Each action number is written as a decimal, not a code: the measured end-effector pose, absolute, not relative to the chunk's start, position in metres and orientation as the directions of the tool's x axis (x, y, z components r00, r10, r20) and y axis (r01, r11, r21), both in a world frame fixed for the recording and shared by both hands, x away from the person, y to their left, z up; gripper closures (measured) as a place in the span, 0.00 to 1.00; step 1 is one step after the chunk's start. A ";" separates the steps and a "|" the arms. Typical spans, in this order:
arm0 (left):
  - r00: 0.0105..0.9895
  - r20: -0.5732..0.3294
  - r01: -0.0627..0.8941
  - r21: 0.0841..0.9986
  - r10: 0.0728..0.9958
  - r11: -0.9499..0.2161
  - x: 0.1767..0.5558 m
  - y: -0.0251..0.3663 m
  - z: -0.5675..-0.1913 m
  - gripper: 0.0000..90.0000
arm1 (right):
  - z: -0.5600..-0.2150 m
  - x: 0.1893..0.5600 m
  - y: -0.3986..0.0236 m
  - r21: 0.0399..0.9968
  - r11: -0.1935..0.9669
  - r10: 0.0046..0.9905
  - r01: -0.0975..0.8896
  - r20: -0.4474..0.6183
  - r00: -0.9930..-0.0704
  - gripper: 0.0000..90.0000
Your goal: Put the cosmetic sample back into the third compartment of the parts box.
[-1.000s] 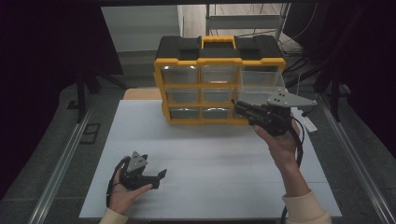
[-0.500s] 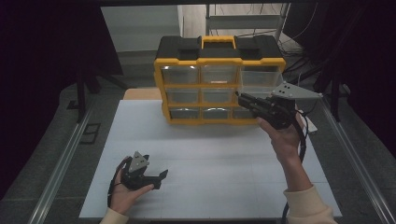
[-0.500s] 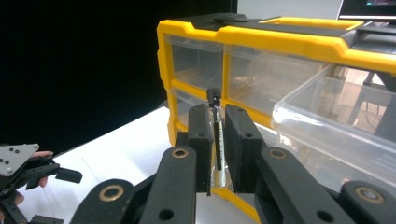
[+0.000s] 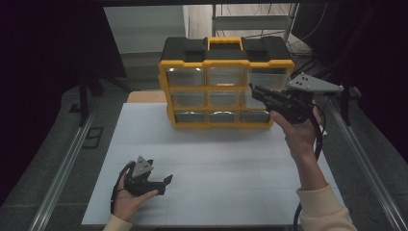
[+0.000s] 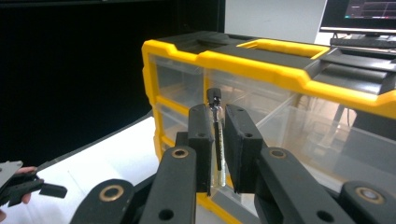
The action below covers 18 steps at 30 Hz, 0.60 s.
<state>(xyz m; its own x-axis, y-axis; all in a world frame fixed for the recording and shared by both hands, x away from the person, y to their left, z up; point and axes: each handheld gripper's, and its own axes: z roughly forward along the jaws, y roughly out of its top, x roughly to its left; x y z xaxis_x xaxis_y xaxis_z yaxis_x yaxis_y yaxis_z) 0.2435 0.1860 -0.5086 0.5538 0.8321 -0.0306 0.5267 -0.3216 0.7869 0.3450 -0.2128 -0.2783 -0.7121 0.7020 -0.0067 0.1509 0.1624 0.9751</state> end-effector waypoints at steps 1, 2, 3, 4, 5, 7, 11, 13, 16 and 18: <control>0.554 -0.030 0.526 0.787 0.832 -0.322 0.243 0.186 -0.509 0.11 | -0.277 0.346 -0.213 0.976 0.159 0.704 0.148 -0.007 -0.710 0.91; 0.554 -0.030 0.526 0.787 0.832 -0.322 0.243 0.186 -0.509 0.11 | -0.276 0.347 -0.214 0.977 0.156 0.706 0.146 -0.007 -0.708 0.91; 0.554 -0.030 0.526 0.787 0.832 -0.322 0.243 0.186 -0.509 0.11 | -0.273 0.347 -0.216 0.974 0.165 0.718 0.153 -0.013 -0.696 0.91; 0.553 -0.030 0.527 0.787 0.832 -0.322 0.243 0.186 -0.509 0.11 | -0.272 0.349 -0.216 0.976 0.154 0.713 0.152 -0.003 -0.701 0.91; 0.554 -0.029 0.526 0.787 0.832 -0.322 0.243 0.186 -0.509 0.11 | -0.272 0.350 -0.216 0.977 0.151 0.718 0.149 -0.005 -0.696 0.91; 0.553 -0.029 0.526 0.787 0.832 -0.322 0.244 0.186 -0.509 0.11 | -0.270 0.351 -0.217 0.976 0.155 0.717 0.152 -0.005 -0.697 0.91; 0.553 -0.028 0.527 0.786 0.833 -0.323 0.243 0.186 -0.509 0.11 | -0.268 0.357 -0.221 0.976 0.149 0.731 0.161 0.001 -0.682 0.91; 0.552 -0.029 0.527 0.786 0.833 -0.322 0.244 0.186 -0.509 0.11 | -0.268 0.360 -0.223 0.976 0.145 0.738 0.162 0.002 -0.675 0.91; 0.553 -0.027 0.526 0.787 0.833 -0.323 0.244 0.186 -0.509 0.11 | -0.267 0.364 -0.227 0.976 0.136 0.748 0.167 0.010 -0.663 0.91; 0.552 -0.028 0.526 0.787 0.833 -0.322 0.244 0.186 -0.509 0.11 | -0.267 0.365 -0.228 0.975 0.141 0.753 0.173 0.007 -0.658 0.91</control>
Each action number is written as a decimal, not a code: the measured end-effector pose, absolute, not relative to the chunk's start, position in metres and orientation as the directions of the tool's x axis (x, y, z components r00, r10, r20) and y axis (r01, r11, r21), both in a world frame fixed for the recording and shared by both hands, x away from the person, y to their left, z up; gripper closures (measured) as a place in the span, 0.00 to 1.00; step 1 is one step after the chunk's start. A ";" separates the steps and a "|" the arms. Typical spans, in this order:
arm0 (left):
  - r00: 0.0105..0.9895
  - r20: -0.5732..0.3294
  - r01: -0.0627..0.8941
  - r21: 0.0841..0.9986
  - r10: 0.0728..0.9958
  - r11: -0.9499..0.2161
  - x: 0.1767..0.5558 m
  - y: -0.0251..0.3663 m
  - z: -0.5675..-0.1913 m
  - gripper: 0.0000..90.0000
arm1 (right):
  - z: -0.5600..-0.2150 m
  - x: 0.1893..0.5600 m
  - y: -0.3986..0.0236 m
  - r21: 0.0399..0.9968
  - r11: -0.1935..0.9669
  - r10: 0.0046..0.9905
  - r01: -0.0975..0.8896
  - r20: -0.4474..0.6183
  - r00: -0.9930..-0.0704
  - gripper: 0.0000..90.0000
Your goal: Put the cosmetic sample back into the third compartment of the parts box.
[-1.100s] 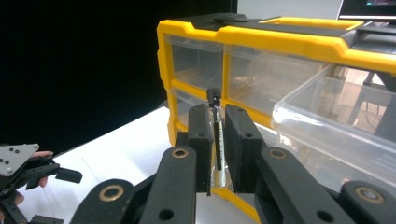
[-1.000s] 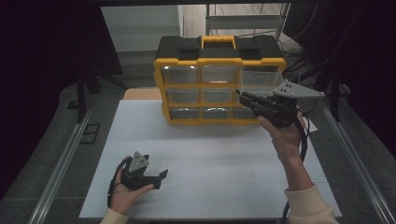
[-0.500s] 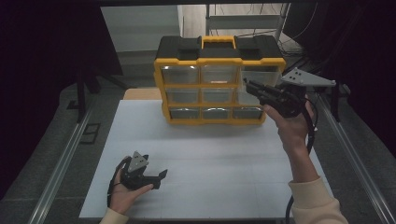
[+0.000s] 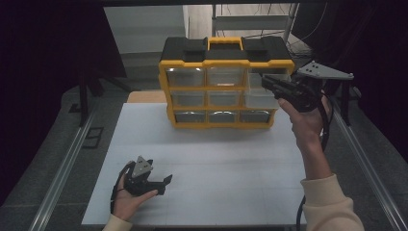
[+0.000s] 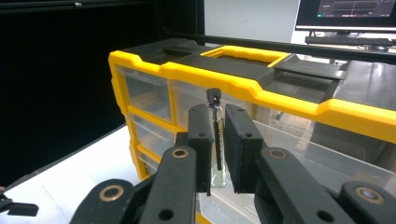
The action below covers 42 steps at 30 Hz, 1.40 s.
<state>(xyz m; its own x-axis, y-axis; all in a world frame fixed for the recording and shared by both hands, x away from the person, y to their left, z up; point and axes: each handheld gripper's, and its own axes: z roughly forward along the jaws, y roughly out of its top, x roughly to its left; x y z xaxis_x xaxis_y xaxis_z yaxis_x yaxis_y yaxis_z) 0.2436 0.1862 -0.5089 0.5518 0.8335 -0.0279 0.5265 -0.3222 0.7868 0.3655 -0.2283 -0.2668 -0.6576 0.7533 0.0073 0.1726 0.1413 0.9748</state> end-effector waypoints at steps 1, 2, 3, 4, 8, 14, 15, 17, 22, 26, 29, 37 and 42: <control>0.552 -0.027 0.526 0.786 0.834 -0.323 0.244 0.186 -0.509 0.11 | -0.267 0.367 -0.228 0.974 0.149 0.755 0.173 0.001 -0.655 0.91; 0.551 -0.027 0.527 0.786 0.834 -0.323 0.244 0.186 -0.509 0.11 | -0.267 0.369 -0.228 0.972 0.156 0.761 0.175 -0.005 -0.649 0.91; 0.551 -0.027 0.527 0.786 0.834 -0.323 0.244 0.186 -0.509 0.11 | -0.267 0.369 -0.228 0.972 0.156 0.761 0.175 -0.005 -0.649 0.91; 0.551 -0.026 0.527 0.786 0.834 -0.323 0.243 0.187 -0.509 0.11 | -0.266 0.370 -0.228 0.971 0.161 0.762 0.176 -0.009 -0.647 0.91; 0.549 -0.026 0.527 0.787 0.835 -0.322 0.244 0.188 -0.509 0.11 | -0.262 0.376 -0.229 0.970 0.169 0.777 0.176 -0.021 -0.629 0.91; 0.549 -0.024 0.527 0.786 0.836 -0.323 0.244 0.188 -0.509 0.11 | -0.263 0.387 -0.232 0.966 0.164 0.794 0.201 -0.009 -0.608 0.91; 0.549 -0.024 0.527 0.786 0.835 -0.324 0.244 0.188 -0.509 0.11 | -0.264 0.389 -0.233 0.965 0.163 0.799 0.207 -0.006 -0.601 0.91; 0.550 -0.023 0.527 0.785 0.835 -0.325 0.244 0.188 -0.509 0.11 | -0.266 0.394 -0.235 0.963 0.158 0.810 0.217 -0.001 -0.586 0.90; 0.548 -0.023 0.527 0.785 0.836 -0.324 0.244 0.189 -0.509 0.11 | -0.267 0.402 -0.238 0.963 0.125 0.822 0.237 0.033 -0.569 0.90; 0.548 -0.022 0.527 0.785 0.836 -0.325 0.244 0.189 -0.509 0.11 | -0.267 0.406 -0.237 0.959 0.144 0.829 0.246 0.019 -0.559 0.90; 0.549 -0.021 0.526 0.786 0.835 -0.326 0.244 0.189 -0.510 0.11 | -0.269 0.410 -0.237 0.957 0.143 0.839 0.254 0.018 -0.544 0.90; 0.547 -0.022 0.529 0.784 0.837 -0.325 0.244 0.190 -0.510 0.11 | -0.270 0.414 -0.238 0.957 0.157 0.853 0.243 -0.008 -0.522 0.68; 0.549 -0.022 0.529 0.784 0.835 -0.326 0.244 0.189 -0.510 0.11 | -0.266 0.401 -0.233 0.962 0.159 0.849 0.221 -0.019 -0.528 0.41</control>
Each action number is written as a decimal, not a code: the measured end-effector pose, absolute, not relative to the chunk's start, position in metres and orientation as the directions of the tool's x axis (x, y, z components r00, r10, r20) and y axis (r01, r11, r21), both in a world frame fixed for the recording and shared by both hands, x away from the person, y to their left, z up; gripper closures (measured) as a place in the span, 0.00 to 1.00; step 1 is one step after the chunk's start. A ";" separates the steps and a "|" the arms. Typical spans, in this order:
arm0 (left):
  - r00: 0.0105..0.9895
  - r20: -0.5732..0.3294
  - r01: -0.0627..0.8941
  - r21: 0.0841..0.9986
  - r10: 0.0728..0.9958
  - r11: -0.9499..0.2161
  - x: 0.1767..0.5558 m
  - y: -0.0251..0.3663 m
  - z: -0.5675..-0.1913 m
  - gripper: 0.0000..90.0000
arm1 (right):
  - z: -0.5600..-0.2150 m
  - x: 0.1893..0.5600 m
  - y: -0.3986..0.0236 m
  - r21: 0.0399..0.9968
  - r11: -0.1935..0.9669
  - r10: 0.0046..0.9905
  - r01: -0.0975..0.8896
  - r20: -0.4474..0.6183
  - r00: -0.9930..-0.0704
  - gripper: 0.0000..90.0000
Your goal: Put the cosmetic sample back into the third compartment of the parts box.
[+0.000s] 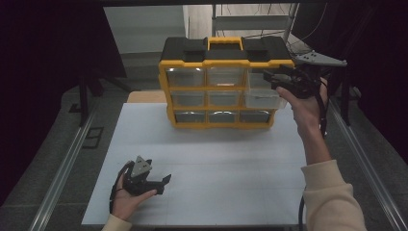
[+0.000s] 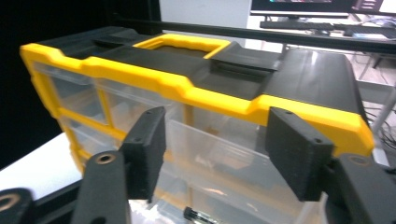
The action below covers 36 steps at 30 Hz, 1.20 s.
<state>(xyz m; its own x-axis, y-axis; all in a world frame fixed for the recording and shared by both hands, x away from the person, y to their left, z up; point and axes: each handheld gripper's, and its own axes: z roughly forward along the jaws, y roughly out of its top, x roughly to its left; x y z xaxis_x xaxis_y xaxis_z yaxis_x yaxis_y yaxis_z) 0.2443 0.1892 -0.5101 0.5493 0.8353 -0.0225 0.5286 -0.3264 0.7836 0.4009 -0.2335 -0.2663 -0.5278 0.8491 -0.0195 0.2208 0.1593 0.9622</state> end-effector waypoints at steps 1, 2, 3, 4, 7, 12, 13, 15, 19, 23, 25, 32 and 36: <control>0.549 -0.022 0.528 0.784 0.835 -0.327 0.244 0.189 -0.510 0.11 | -0.266 0.398 -0.233 0.962 0.165 0.842 0.216 -0.023 -0.539 0.39; 0.549 -0.021 0.529 0.783 0.836 -0.327 0.244 0.189 -0.510 0.11 | -0.265 0.396 -0.233 0.963 0.168 0.837 0.212 -0.026 -0.546 0.38; 0.549 -0.021 0.529 0.783 0.836 -0.327 0.244 0.189 -0.510 0.11 | -0.265 0.396 -0.233 0.963 0.168 0.837 0.212 -0.026 -0.546 0.38; 0.548 -0.020 0.529 0.783 0.836 -0.328 0.244 0.189 -0.510 0.11 | -0.265 0.392 -0.233 0.963 0.172 0.833 0.207 -0.029 -0.553 0.37; 0.547 -0.019 0.530 0.782 0.837 -0.328 0.244 0.190 -0.511 0.11 | -0.267 0.387 -0.235 0.966 0.161 0.817 0.203 -0.015 -0.577 0.36; 0.546 -0.022 0.530 0.784 0.838 -0.325 0.243 0.190 -0.511 0.11 | -0.271 0.379 -0.237 0.968 0.159 0.792 0.192 -0.009 -0.610 0.34; 0.544 -0.022 0.529 0.785 0.839 -0.323 0.243 0.191 -0.510 0.11 | -0.271 0.377 -0.237 0.969 0.156 0.784 0.190 -0.005 -0.620 0.34; 0.544 -0.021 0.529 0.785 0.839 -0.323 0.242 0.192 -0.510 0.11 | -0.271 0.373 -0.238 0.973 0.145 0.768 0.182 0.005 -0.641 0.33; 0.545 -0.018 0.530 0.782 0.838 -0.328 0.241 0.191 -0.510 0.11 | -0.273 0.363 -0.236 0.975 0.151 0.752 0.165 -0.005 -0.659 0.32; 0.544 -0.018 0.528 0.784 0.839 -0.326 0.242 0.191 -0.510 0.11 | -0.278 0.353 -0.237 0.975 0.171 0.749 0.144 -0.034 -0.662 0.32; 0.543 -0.015 0.531 0.781 0.839 -0.329 0.243 0.191 -0.511 0.11 | -0.280 0.350 -0.238 0.976 0.162 0.738 0.143 -0.024 -0.674 0.32; 0.543 -0.017 0.530 0.782 0.839 -0.327 0.245 0.192 -0.510 0.11 | -0.284 0.334 -0.242 0.977 0.181 0.718 0.110 -0.055 -0.693 0.32; 0.545 -0.018 0.524 0.787 0.838 -0.324 0.244 0.192 -0.509 0.11 | -0.292 0.326 -0.241 0.976 0.185 0.713 0.115 -0.053 -0.699 0.32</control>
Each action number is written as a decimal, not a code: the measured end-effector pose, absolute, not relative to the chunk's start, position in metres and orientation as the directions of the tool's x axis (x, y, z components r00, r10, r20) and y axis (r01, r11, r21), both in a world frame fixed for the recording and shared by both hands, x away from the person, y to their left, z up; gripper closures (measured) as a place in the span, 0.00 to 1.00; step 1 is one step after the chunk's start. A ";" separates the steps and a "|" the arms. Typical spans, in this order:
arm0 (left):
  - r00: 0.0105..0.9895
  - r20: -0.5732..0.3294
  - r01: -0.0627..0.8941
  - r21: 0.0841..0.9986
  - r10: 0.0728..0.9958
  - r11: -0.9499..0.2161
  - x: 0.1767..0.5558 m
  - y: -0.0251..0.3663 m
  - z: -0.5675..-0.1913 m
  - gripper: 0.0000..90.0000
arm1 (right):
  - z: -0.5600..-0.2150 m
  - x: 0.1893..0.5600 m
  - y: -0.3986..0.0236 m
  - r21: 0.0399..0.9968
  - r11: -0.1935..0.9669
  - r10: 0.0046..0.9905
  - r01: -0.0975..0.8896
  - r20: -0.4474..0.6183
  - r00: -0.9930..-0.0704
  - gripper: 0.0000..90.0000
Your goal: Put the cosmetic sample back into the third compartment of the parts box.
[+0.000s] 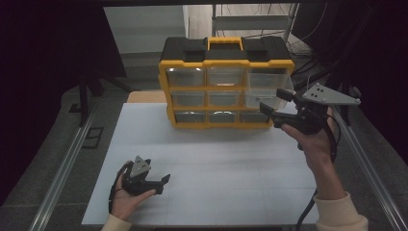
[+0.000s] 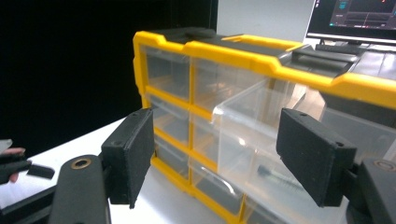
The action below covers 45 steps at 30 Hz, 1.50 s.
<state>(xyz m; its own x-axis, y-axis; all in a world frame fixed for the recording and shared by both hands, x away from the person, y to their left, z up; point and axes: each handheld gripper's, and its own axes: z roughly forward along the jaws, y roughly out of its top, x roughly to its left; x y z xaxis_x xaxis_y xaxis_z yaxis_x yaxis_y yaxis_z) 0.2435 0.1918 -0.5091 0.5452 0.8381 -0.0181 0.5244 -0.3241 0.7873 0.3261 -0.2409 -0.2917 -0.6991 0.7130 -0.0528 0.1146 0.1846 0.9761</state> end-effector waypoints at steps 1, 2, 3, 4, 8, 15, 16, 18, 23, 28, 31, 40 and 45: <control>0.545 -0.020 0.524 0.789 0.838 -0.322 0.243 0.192 -0.509 0.11 | -0.293 0.325 -0.241 0.976 0.187 0.711 0.115 -0.054 -0.701 0.32; 0.546 -0.021 0.523 0.789 0.838 -0.321 0.243 0.192 -0.509 0.11 | -0.296 0.322 -0.241 0.976 0.184 0.705 0.118 -0.048 -0.707 0.32; 0.545 -0.020 0.524 0.789 0.838 -0.322 0.243 0.192 -0.509 0.11 | -0.299 0.320 -0.241 0.974 0.189 0.703 0.124 -0.046 -0.710 0.32; 0.543 -0.022 0.525 0.789 0.839 -0.319 0.243 0.192 -0.509 0.11 | -0.302 0.318 -0.241 0.974 0.191 0.697 0.124 -0.045 -0.715 0.32; 0.543 -0.022 0.523 0.791 0.840 -0.318 0.242 0.192 -0.509 0.11 | -0.314 0.311 -0.242 0.970 0.199 0.692 0.140 -0.038 -0.721 0.32; 0.530 -0.026 0.525 0.795 0.848 -0.304 0.239 0.196 -0.509 0.11 | -0.346 0.300 -0.245 0.961 0.208 0.676 0.184 -0.005 -0.737 0.32; 0.529 -0.025 0.526 0.795 0.848 -0.304 0.239 0.196 -0.509 0.11 | -0.351 0.299 -0.247 0.959 0.211 0.675 0.191 -0.002 -0.738 0.32; 0.525 -0.028 0.528 0.795 0.850 -0.300 0.238 0.197 -0.509 0.11 | -0.360 0.299 -0.250 0.956 0.215 0.674 0.202 0.004 -0.738 0.32; 0.521 -0.023 0.528 0.794 0.853 -0.301 0.237 0.198 -0.509 0.11 | -0.384 0.295 -0.258 0.946 0.216 0.675 0.241 0.034 -0.737 0.31; 0.523 -0.024 0.528 0.793 0.852 -0.302 0.237 0.197 -0.510 0.11 | -0.407 0.289 -0.267 0.928 0.252 0.671 0.273 0.036 -0.741 0.31; 0.524 -0.023 0.528 0.793 0.851 -0.304 0.238 0.196 -0.510 0.11 | -0.411 0.288 -0.269 0.927 0.256 0.673 0.275 0.034 -0.738 0.31; 0.526 -0.024 0.526 0.794 0.850 -0.304 0.238 0.197 -0.510 0.11 | -0.451 0.282 -0.285 0.896 0.286 0.684 0.341 0.058 -0.727 0.30; 0.529 -0.024 0.522 0.797 0.848 -0.303 0.238 0.196 -0.510 0.11 | -0.463 0.279 -0.291 0.890 0.286 0.696 0.355 0.062 -0.716 0.30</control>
<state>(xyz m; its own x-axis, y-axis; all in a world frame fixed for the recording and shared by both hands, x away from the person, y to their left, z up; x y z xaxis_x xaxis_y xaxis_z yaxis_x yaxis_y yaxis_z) 0.2380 0.1965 -0.5095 0.5290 0.8483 -0.0237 0.5222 -0.3034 0.7970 0.2795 -0.2908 -0.4635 -0.7156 0.6957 0.0623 0.3555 0.2859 0.8899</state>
